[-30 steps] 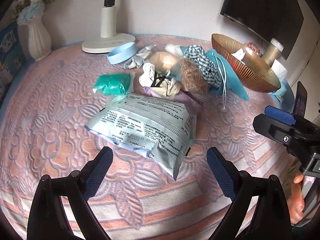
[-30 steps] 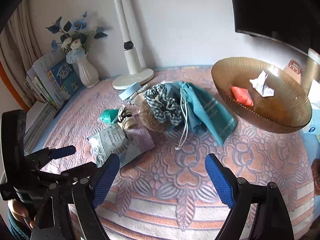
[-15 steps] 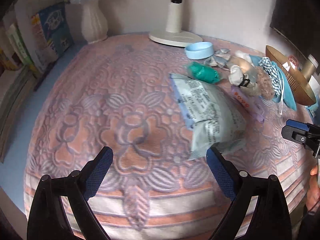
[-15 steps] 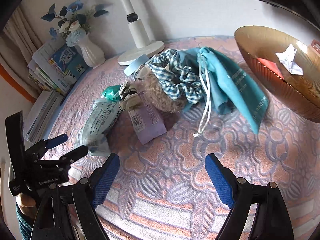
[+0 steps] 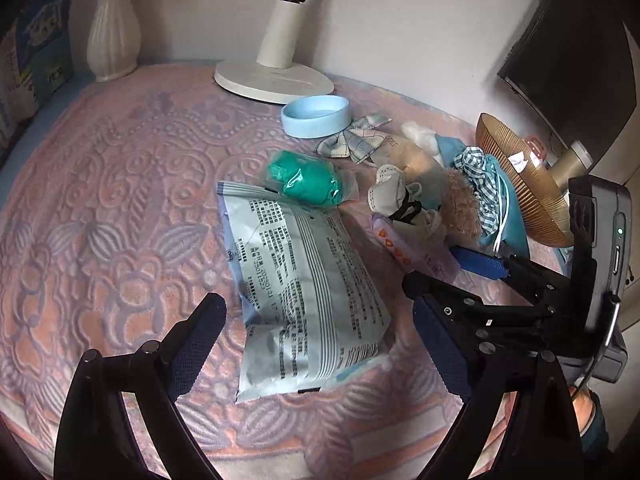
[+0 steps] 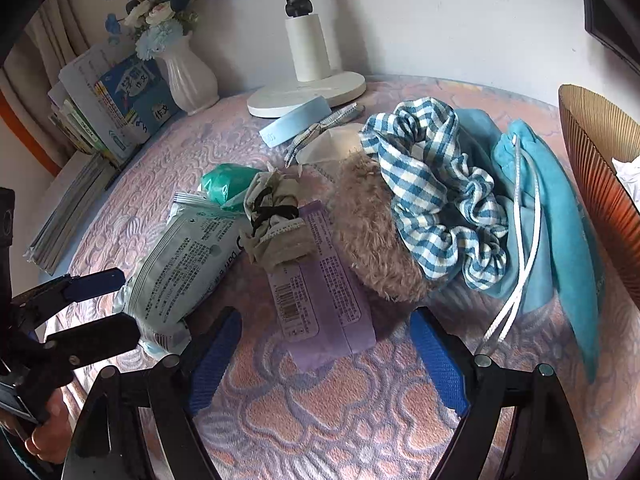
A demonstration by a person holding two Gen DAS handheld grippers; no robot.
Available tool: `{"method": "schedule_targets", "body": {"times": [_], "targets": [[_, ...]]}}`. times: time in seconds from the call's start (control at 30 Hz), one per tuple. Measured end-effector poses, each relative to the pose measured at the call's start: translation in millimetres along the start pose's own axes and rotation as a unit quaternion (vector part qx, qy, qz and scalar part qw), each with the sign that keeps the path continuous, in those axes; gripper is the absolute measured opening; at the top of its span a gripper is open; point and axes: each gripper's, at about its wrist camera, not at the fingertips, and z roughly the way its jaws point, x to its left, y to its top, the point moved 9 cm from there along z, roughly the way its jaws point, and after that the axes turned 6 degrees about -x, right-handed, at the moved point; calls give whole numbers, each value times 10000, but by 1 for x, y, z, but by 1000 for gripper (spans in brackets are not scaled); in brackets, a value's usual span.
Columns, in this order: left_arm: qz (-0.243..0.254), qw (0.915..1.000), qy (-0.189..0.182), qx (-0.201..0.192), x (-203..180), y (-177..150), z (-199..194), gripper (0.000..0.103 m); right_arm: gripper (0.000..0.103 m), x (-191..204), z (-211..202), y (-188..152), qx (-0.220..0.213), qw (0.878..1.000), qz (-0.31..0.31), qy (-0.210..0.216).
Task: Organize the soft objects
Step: 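Grasp the silver printed packet with the left tool while the right tool grasps the purple packet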
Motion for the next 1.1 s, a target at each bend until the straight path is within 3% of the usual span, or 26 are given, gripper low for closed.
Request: {"method": "schedule_targets", "body": {"times": [0.17,0.27,0.47,0.6,0.73,0.87,0.93,0.97,1.0,1.1], "targets": [[10,9992,375,152,4,-2,18,90,45,8,5,2,-57,9989,-393,-268],[234,9977,635,80,3,-4,21,88,44,10,-1,-5,-84,9980,-552,-312],[629,9942,873,-80,-5,-11,10,64,43,4,-29,-29,-110,9982,-478,-336],[584,9973,408,-189,-9,-21,-12,63,43,-6,-54,-49,-51,9976,-481,-488],[626,9977,215,-164,-12,-35,-27,63,43,-11,-62,-68,107,9987,-353,-360],[686,9971,255,-196,-11,-41,-34,63,61,-9,-56,-69,45,9989,-303,-360],[720,9969,228,-225,-14,-42,-35,63,61,-7,-50,-68,20,9979,-427,-491],[747,9966,207,-263,-16,-42,-37,63,59,-7,-48,-67,-11,9968,-527,-594],[758,9965,187,-303,-17,-40,-39,63,49,-6,-49,-68,-48,9957,-615,-695],[798,9959,120,-419,-24,-33,-48,63,42,-2,-55,-68,-171,9944,-746,-726]]}}
